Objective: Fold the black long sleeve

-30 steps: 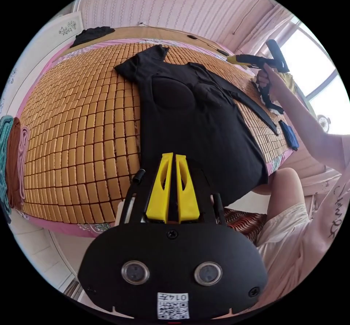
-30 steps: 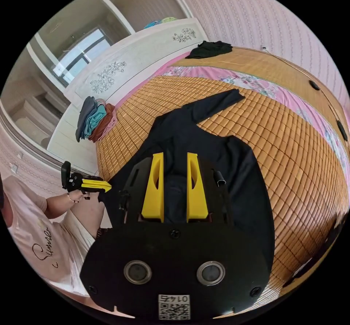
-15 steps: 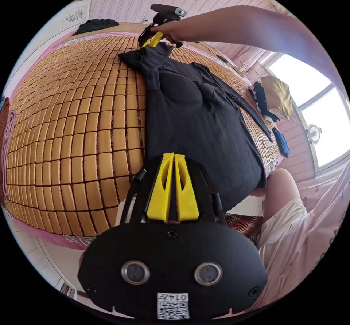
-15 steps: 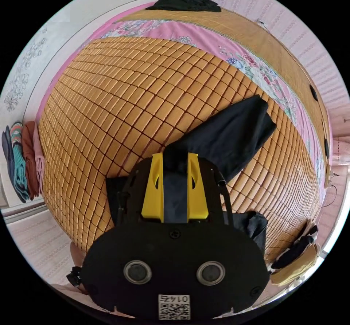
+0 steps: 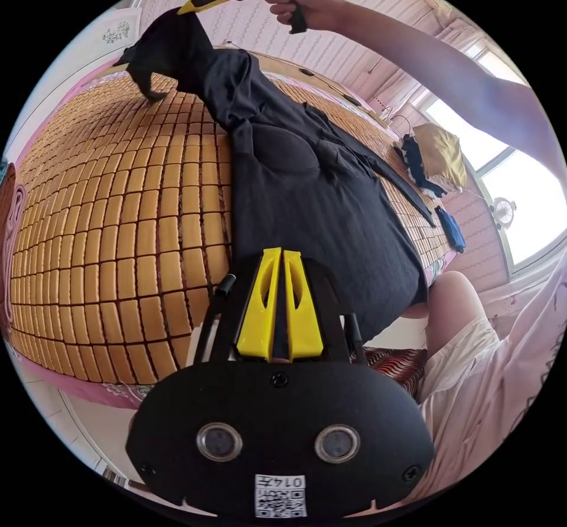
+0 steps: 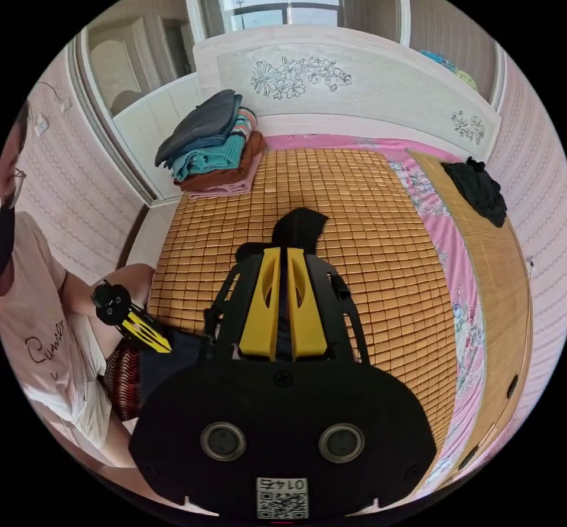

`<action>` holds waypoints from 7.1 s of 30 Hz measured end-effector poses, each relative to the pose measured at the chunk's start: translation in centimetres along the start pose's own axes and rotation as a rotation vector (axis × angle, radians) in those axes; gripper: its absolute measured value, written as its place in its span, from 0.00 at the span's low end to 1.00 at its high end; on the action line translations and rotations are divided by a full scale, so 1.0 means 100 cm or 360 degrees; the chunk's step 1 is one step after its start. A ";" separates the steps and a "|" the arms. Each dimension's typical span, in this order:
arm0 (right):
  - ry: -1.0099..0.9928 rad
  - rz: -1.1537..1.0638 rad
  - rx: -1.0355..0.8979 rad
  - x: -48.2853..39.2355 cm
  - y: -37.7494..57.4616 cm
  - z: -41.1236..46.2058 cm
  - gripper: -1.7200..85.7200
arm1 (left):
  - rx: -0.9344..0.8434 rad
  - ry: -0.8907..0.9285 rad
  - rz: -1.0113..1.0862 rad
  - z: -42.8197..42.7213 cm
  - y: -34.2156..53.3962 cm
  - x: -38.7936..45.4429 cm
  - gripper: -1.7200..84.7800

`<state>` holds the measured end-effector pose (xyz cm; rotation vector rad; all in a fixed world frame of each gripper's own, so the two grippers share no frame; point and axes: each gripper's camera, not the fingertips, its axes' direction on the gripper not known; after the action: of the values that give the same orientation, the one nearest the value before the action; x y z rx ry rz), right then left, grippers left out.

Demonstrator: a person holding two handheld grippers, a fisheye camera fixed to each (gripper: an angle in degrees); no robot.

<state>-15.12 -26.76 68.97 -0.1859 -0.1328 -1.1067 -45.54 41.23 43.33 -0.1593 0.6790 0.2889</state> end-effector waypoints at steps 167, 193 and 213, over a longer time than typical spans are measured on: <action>0.0148 0.0914 -0.0589 -0.038 -0.012 0.272 0.01 | 0.0416 0.0104 -0.0850 -0.325 0.163 -0.433 0.01; -0.0248 -0.0368 -0.0546 -0.255 -0.059 0.246 0.02 | 0.0519 -0.0038 -0.0806 -0.307 0.133 -0.358 0.01; 0.0126 0.1634 -0.0217 -0.233 0.487 -0.132 0.06 | 0.0019 0.0711 0.1085 -0.116 -0.013 0.259 0.09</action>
<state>18.42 11.90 47.47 -0.2863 0.1097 -0.0972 -32.84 42.70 17.96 0.0294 1.1710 0.9204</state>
